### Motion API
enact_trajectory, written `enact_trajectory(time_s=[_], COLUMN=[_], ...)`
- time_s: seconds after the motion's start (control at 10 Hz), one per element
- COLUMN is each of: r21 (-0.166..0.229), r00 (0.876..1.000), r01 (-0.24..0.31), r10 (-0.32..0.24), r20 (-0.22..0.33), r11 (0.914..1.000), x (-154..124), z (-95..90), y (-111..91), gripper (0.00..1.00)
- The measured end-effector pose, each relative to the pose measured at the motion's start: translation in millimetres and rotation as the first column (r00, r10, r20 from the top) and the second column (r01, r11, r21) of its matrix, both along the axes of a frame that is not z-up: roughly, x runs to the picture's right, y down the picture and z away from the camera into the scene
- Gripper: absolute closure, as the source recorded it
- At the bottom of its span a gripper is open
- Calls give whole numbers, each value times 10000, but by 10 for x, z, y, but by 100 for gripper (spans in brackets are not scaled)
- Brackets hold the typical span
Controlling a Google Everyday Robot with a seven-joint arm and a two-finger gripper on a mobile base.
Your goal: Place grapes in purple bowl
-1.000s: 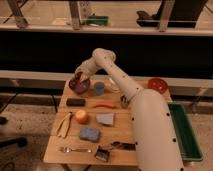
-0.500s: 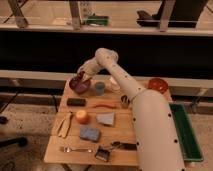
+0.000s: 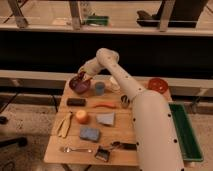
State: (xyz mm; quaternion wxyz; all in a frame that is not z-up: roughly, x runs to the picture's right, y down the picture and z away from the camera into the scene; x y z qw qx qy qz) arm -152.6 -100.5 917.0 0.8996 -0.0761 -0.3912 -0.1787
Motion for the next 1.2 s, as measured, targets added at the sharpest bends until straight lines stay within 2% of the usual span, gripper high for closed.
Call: enact_trajectory(time_s=[0.1, 0.2, 0.5, 0.6, 0.8, 1.2], r21=[23, 33, 39, 28, 5, -128], r00=[9999, 9994, 9976, 9967, 9967, 9984], r01=[69, 153, 270, 351, 368, 351], r10=[-69, -153, -272, -352, -367, -345], r20=[112, 312, 639, 731, 717, 443], r11=[10000, 9999, 9996, 9994, 9993, 9993], x=[-80, -259, -508, -579, -553, -457], z=[24, 68, 144, 165, 165, 6], y=[-6, -16, -36, -30, -32, -10], gripper=[58, 45, 22, 20, 20, 20])
